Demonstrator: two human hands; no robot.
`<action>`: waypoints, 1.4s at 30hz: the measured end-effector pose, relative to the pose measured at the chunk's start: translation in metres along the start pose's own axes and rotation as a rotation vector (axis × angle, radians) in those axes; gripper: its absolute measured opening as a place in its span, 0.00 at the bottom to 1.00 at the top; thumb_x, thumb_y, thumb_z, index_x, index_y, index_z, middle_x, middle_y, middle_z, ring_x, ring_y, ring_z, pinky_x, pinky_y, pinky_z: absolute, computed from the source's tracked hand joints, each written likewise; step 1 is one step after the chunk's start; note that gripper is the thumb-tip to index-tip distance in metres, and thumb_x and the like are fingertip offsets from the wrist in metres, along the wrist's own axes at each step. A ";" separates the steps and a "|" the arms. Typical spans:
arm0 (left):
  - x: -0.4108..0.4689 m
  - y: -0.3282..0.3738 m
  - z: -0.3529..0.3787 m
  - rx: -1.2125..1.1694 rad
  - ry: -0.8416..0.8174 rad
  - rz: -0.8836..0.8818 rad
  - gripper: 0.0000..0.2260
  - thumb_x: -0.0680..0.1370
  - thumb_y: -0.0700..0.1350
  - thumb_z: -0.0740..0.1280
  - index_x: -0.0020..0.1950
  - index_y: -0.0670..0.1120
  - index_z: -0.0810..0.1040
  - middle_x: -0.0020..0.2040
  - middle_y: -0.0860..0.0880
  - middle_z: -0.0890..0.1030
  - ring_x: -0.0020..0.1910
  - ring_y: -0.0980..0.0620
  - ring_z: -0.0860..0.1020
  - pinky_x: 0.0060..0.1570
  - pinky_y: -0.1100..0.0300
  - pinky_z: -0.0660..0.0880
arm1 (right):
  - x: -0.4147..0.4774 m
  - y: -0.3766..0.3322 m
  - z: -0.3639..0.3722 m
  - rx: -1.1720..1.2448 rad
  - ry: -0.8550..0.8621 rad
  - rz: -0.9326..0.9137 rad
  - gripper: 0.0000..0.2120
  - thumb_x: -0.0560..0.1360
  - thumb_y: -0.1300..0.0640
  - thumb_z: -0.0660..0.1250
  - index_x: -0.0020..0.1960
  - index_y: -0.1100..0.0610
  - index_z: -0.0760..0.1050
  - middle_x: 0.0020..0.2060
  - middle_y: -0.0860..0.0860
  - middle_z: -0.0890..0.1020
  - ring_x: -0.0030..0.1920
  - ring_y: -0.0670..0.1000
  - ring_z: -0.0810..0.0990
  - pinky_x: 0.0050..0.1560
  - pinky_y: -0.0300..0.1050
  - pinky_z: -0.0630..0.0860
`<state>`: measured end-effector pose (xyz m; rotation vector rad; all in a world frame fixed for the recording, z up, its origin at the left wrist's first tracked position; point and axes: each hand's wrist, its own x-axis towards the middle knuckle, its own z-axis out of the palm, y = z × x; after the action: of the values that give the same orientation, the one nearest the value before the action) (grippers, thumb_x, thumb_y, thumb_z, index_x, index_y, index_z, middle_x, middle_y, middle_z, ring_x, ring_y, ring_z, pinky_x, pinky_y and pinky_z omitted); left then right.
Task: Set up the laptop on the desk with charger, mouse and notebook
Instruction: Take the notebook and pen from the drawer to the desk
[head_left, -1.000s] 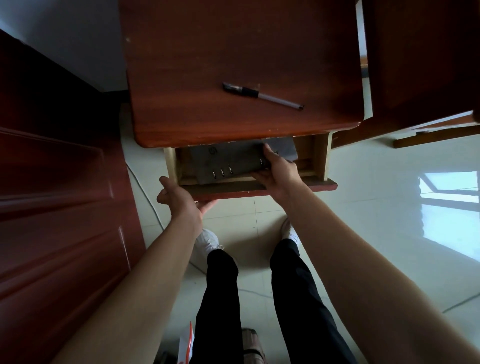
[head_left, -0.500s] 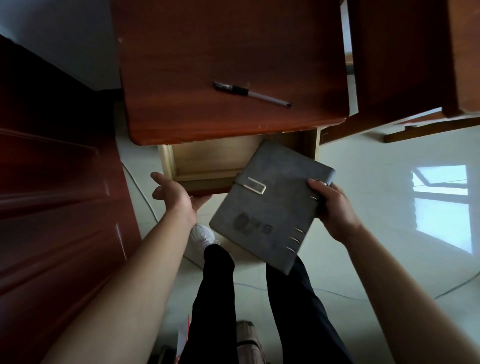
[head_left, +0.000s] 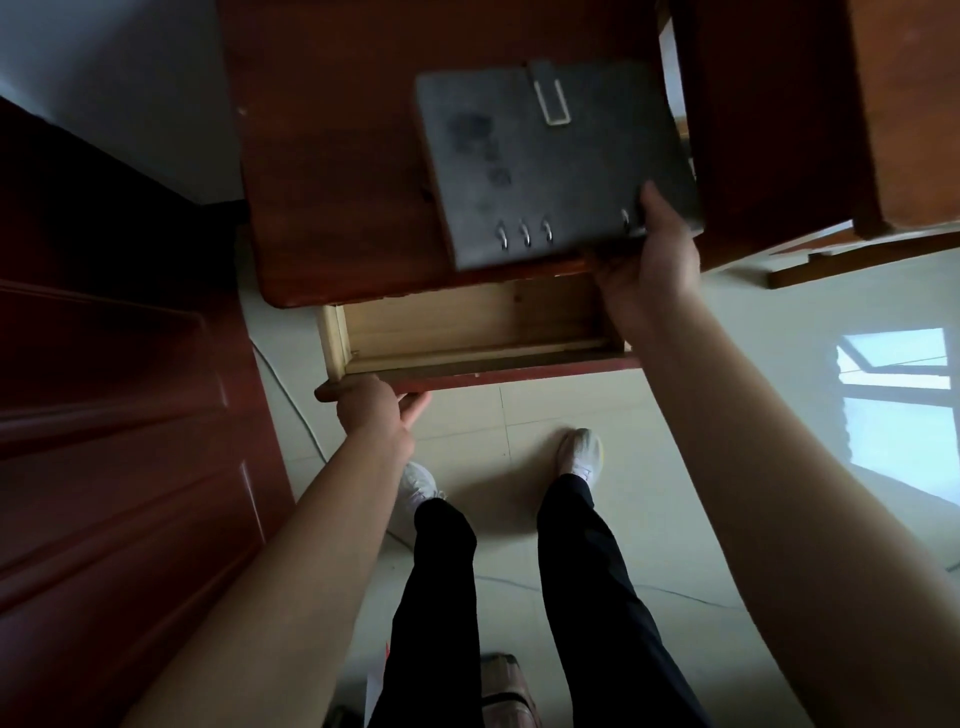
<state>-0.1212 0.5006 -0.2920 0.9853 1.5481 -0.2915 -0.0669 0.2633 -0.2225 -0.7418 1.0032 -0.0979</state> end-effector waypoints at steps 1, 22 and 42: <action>-0.004 0.000 0.000 0.006 -0.003 0.004 0.12 0.84 0.40 0.55 0.43 0.43 0.71 0.41 0.46 0.81 0.30 0.48 0.84 0.51 0.50 0.83 | 0.005 -0.003 0.008 -0.001 0.027 -0.009 0.17 0.80 0.55 0.68 0.66 0.58 0.71 0.59 0.58 0.82 0.56 0.59 0.83 0.55 0.58 0.82; -0.046 0.014 0.019 0.022 -0.102 0.150 0.21 0.70 0.69 0.70 0.47 0.52 0.75 0.52 0.48 0.80 0.50 0.46 0.82 0.47 0.49 0.84 | -0.006 0.043 -0.060 -0.815 0.653 0.106 0.45 0.73 0.34 0.68 0.79 0.56 0.54 0.77 0.57 0.59 0.76 0.59 0.59 0.74 0.58 0.61; -0.048 0.053 0.070 0.056 -0.156 0.199 0.14 0.77 0.56 0.69 0.54 0.49 0.72 0.61 0.42 0.77 0.54 0.46 0.80 0.52 0.49 0.81 | 0.008 0.020 0.004 -0.272 0.231 0.235 0.25 0.71 0.56 0.66 0.67 0.59 0.69 0.53 0.55 0.76 0.52 0.54 0.79 0.59 0.51 0.79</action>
<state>-0.0383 0.4659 -0.2479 1.1248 1.2960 -0.2654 -0.0647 0.2774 -0.2396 -0.8666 1.3342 0.1631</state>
